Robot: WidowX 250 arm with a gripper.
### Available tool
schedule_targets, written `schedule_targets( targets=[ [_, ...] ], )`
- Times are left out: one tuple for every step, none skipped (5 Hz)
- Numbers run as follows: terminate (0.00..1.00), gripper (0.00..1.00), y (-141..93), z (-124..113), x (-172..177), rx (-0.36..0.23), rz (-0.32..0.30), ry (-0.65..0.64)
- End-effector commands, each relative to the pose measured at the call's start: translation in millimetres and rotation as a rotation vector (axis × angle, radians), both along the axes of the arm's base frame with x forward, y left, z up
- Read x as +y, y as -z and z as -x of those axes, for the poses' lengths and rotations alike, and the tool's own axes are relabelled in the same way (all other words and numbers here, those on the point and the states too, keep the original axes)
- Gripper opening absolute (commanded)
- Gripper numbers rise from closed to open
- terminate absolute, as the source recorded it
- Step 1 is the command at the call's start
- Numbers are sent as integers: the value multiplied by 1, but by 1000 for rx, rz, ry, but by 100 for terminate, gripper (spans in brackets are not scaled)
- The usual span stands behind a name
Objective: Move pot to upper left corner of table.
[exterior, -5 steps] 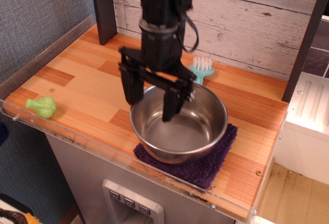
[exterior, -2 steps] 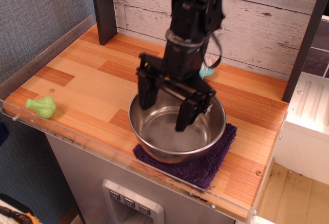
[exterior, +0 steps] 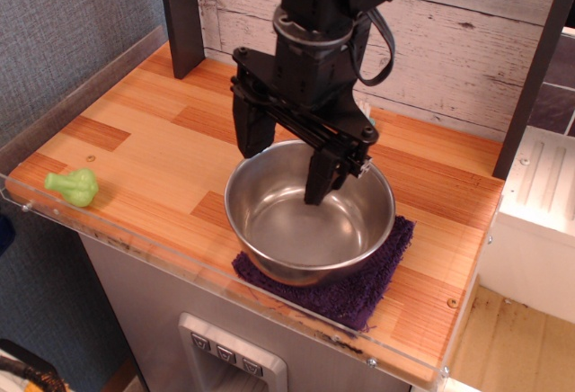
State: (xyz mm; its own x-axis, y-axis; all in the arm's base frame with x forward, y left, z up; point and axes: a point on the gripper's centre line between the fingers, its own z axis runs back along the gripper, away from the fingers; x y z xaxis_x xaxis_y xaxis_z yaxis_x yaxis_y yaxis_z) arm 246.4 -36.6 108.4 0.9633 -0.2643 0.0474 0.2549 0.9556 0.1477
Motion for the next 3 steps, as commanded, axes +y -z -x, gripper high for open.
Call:
schedule_targets(
  targets=[
    [0,100,9,4,47,-28,-10,-117],
    [0,100,23,2,62,-7,-9,-162],
    [0,100,38,-2,63,2,-4,-174]
  ],
)
